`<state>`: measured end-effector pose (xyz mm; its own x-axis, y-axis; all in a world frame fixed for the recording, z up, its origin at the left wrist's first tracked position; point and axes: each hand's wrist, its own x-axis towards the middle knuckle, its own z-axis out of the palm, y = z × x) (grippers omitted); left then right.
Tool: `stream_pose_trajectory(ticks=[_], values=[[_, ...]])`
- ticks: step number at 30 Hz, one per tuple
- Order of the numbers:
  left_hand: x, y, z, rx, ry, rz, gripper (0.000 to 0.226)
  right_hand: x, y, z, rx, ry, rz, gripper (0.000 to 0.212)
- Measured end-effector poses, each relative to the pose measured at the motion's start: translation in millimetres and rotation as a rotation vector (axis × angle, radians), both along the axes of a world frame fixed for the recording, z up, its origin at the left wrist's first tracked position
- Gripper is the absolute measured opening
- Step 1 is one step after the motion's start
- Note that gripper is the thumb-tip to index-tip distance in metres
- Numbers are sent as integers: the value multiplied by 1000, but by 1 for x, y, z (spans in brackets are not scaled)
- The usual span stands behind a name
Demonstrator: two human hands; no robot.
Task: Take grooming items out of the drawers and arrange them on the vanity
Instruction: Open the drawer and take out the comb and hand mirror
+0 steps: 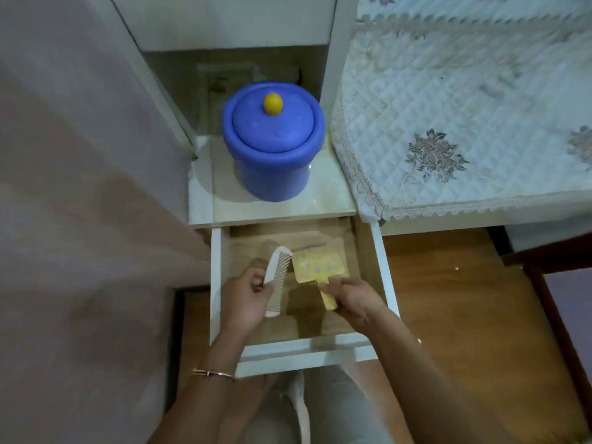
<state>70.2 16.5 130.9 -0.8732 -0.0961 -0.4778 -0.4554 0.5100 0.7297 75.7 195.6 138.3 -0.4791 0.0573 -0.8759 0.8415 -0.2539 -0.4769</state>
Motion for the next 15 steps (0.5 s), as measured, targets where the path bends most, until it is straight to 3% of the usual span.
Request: stream_pose_trajectory(ticks=[5,10,15], values=[[-15,20,47,236,82,60,8,14,38,35,-92,202,21,10],[-66,76,82,356,162,3,23,-22,87,60,149,374,-50,12],[-140,148,77,382,97,4,10,-99,148,72,357,436,-68,17]])
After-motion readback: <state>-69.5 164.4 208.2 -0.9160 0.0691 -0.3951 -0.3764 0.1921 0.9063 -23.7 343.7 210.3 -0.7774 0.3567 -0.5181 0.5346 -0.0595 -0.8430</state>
